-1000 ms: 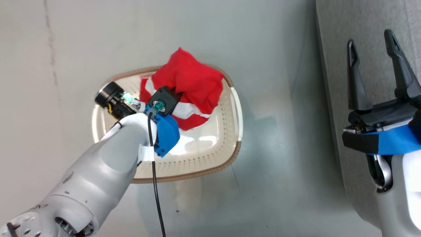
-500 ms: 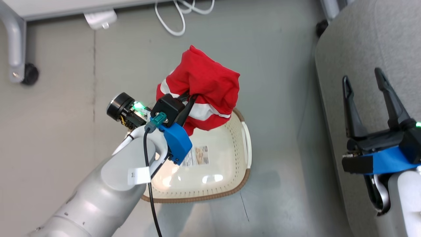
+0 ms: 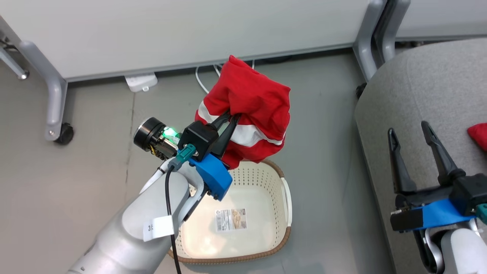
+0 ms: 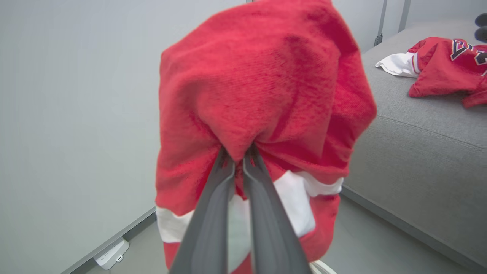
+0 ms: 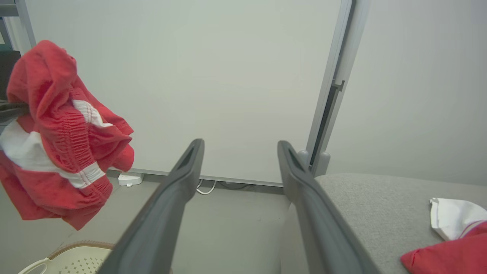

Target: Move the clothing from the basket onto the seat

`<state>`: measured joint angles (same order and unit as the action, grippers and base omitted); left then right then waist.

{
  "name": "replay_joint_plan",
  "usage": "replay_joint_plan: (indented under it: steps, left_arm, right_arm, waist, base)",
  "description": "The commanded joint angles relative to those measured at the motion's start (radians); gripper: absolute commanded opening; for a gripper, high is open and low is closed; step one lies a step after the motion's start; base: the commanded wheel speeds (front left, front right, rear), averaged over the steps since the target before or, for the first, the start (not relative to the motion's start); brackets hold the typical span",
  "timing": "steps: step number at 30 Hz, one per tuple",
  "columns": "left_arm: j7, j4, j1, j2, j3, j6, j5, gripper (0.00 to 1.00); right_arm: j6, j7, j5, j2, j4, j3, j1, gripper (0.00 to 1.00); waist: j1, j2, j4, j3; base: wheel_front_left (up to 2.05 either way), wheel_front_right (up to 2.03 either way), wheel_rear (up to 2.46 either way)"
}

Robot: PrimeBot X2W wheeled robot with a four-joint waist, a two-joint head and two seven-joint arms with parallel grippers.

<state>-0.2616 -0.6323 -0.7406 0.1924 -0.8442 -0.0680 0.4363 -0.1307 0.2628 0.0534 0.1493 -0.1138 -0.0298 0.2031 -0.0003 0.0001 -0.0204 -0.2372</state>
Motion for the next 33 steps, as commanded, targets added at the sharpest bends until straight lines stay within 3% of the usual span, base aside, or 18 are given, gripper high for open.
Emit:
replay_joint_plan:
  steps: [1, 12, 25, 33]
  left_arm:
    - [-0.005, 0.017, 0.021, -0.003, 0.016, -0.003, -0.008, 0.00]
    - [-0.005, 0.073, 0.090, -0.023, 0.033, -0.019, -0.009, 0.00]
    - [-0.005, 0.074, 0.113, -0.026, 0.019, -0.026, -0.005, 0.00]
    - [-0.005, 0.074, 0.110, -0.026, 0.018, -0.027, -0.004, 0.00]
  right_arm:
    - [0.000, 0.003, 0.006, -0.008, -0.007, -0.004, -0.031, 1.00]
    - [0.000, 0.003, 0.014, -0.028, -0.024, -0.011, -0.116, 1.00]
    - [0.000, 0.003, 0.019, -0.032, -0.026, -0.004, -0.138, 1.00]
    - [0.000, 0.003, 0.021, -0.016, -0.029, 0.058, -0.115, 1.00]
  waist:
    - [0.0003, -0.0001, -0.004, 0.047]
    - [0.0003, -0.0001, -0.014, 0.146]
    - [0.0003, -0.0001, -0.027, 0.171]
    - [0.0003, -0.0001, -0.033, 0.173]
  base:
    - [0.00, 0.00, 0.00]
    - [0.00, 0.00, 0.00]
    - [0.00, 0.00, 0.00]
    - [0.00, 0.00, 0.00]
